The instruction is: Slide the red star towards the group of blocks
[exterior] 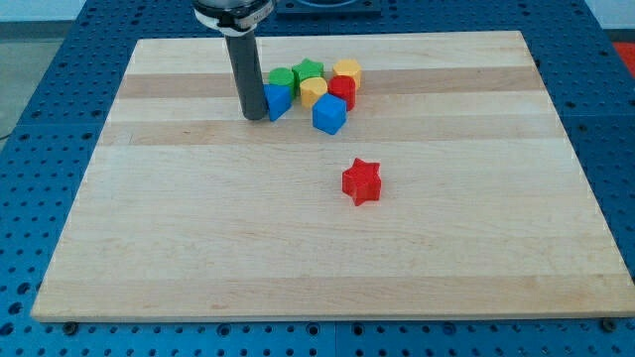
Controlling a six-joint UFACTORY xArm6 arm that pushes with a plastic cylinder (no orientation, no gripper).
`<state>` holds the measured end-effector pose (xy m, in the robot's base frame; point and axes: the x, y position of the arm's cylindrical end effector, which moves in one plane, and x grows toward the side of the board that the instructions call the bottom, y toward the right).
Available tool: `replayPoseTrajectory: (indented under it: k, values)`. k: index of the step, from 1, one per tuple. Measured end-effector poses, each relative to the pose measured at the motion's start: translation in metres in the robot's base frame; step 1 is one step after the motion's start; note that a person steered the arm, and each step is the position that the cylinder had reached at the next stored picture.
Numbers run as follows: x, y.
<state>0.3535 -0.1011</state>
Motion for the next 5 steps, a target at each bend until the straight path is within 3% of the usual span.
replayPoseTrajectory:
  k: [1, 2, 4, 5]
  values:
    - [0.029, -0.009]
    - [0.087, -0.005]
    - [0.181, 0.083]
    - [0.206, 0.152]
